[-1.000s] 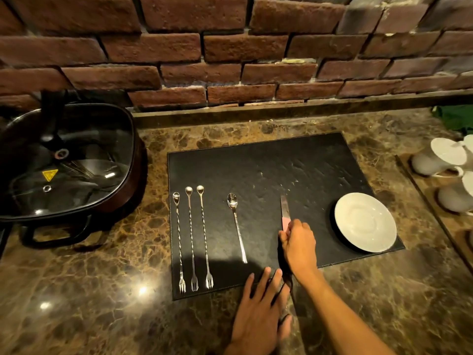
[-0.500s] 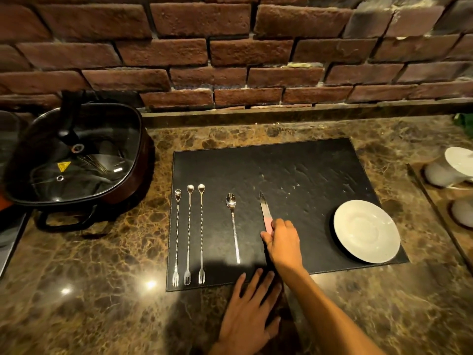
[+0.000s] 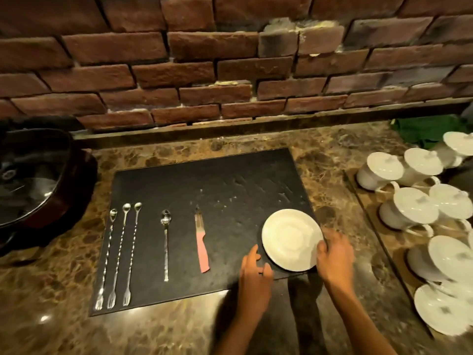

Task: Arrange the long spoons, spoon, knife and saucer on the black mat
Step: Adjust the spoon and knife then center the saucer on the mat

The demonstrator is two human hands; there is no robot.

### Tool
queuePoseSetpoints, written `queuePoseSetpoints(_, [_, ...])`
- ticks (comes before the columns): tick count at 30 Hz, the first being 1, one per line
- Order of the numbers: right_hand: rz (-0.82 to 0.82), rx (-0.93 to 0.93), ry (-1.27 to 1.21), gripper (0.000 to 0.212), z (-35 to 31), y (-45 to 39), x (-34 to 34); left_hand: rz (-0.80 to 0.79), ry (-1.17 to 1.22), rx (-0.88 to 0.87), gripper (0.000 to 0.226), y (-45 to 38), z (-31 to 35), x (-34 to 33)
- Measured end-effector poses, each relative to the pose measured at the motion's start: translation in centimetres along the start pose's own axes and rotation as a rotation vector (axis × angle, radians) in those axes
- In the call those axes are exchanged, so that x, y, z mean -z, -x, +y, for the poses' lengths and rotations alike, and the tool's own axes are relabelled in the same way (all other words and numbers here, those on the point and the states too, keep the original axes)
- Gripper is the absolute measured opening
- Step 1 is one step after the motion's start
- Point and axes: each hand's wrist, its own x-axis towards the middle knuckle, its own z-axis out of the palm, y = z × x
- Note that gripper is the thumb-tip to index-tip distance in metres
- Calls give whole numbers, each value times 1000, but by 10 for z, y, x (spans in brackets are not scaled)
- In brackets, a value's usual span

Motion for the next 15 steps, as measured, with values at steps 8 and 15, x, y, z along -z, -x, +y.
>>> queuePoseSetpoints(8, [-198,-90,-347,34,13,-15,-9,-10,276,170,44,-25,21,-34])
queuePoseSetpoints(15, [-244,9,-422,34,-13,-25,-22,72,361,146,45,-41,26,-11])
